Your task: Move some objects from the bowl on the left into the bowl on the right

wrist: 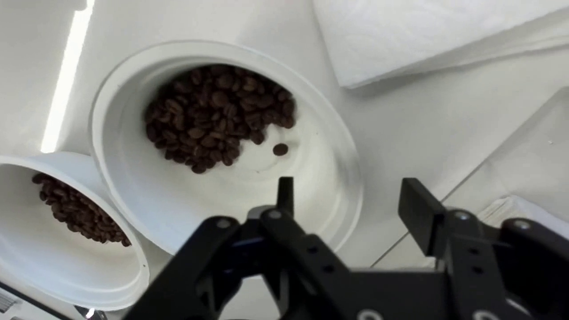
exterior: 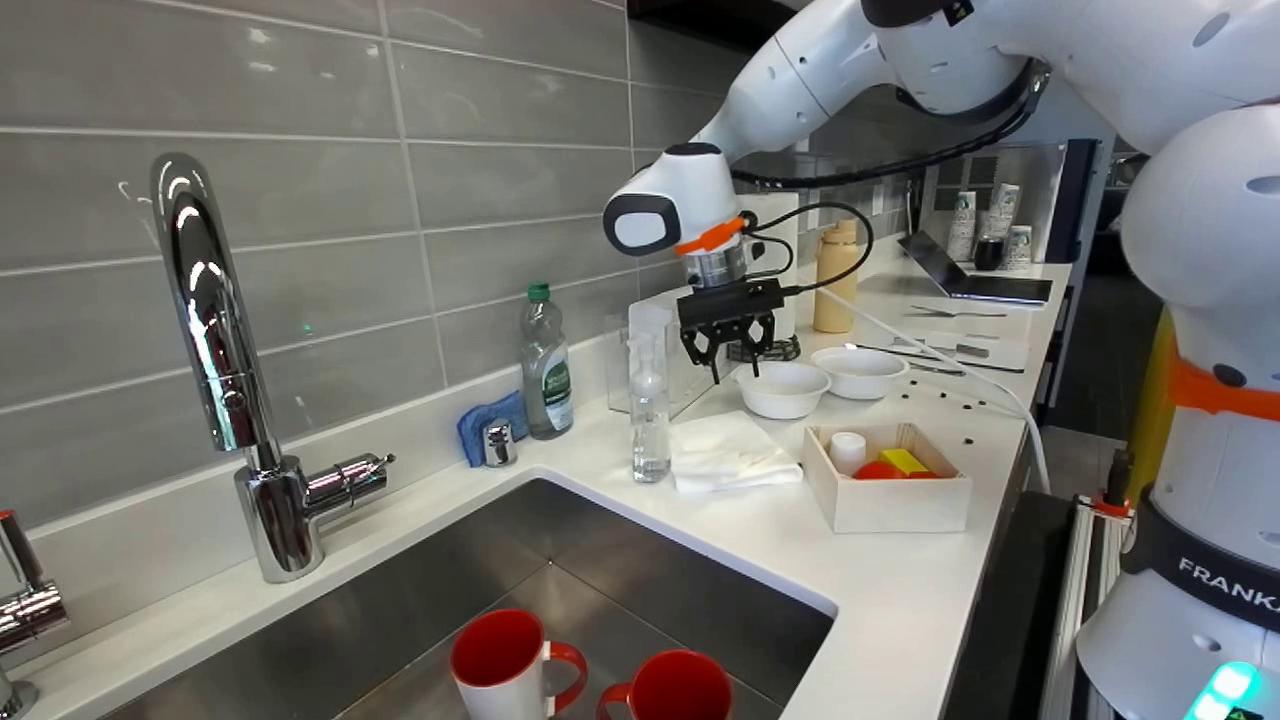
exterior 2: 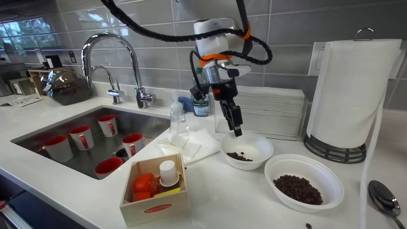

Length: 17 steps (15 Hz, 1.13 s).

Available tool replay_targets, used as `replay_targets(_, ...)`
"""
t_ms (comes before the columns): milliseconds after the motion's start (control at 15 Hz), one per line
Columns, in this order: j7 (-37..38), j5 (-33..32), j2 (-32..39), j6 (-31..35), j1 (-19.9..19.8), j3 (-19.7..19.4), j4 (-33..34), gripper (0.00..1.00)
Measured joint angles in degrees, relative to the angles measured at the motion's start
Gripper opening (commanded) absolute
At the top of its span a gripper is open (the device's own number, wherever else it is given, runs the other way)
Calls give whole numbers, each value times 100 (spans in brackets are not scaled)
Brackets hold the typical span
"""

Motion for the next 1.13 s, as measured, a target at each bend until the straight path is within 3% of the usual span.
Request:
replay_targets(67, -16, 53, 40, 0, 0, 4, 3, 99)
replay_targets(133, -32, 125, 88, 1, -1, 4, 3, 100)
replay_targets(600, -214, 694, 557, 5, -215, -33, -119, 100)
replay_targets(1133, -233, 963, 1245, 6, -732, 245, -626, 100)
